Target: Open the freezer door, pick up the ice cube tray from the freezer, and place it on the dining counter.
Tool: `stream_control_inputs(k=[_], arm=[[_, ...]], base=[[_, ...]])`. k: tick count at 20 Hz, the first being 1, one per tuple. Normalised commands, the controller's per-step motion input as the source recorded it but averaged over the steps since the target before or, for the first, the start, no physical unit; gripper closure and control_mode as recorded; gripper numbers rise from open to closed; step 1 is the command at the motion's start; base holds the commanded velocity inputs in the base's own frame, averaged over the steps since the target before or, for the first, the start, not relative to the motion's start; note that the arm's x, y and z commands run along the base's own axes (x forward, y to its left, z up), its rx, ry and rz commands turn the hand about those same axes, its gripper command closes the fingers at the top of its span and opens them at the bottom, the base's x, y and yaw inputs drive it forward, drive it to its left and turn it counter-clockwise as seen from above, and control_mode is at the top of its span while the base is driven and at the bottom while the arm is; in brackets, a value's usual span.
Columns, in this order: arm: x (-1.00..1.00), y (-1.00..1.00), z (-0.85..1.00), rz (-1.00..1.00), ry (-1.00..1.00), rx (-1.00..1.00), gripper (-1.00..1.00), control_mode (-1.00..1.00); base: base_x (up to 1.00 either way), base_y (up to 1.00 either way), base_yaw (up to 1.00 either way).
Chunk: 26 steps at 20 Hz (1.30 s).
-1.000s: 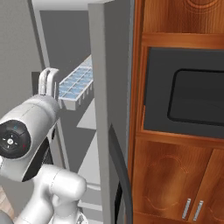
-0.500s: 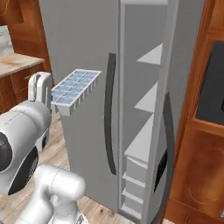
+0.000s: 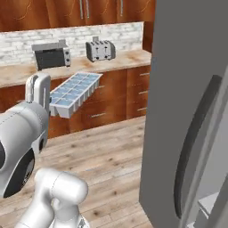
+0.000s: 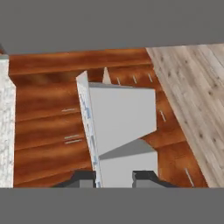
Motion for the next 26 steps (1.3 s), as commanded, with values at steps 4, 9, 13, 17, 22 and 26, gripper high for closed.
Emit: stream_control_inputs(k=[4,9,13,17,22,26], arm=[[0.0,0.0,0.0,0.0,0.0,0.0,1.0,1.0],[0.0,0.0,0.0,0.0,0.0,0.0,1.0,1.0],[0.0,0.0,0.0,0.0,0.0,0.0,1.0,1.0],[0.0,0.0,0.0,0.0,0.0,0.0,1.0,1.0],[0.0,0.0,0.0,0.0,0.0,0.0,1.0,1.0],[0.0,0.0,0.0,0.0,0.0,0.0,1.0,1.0]], base=[[-0.22,0.27,1.0],[-0.22,0.28,1.0],[-0.17,0.22,1.0],[0.0,0.03,1.0],[0.02,0.0,1.0],[0.02,0.0,1.0]])
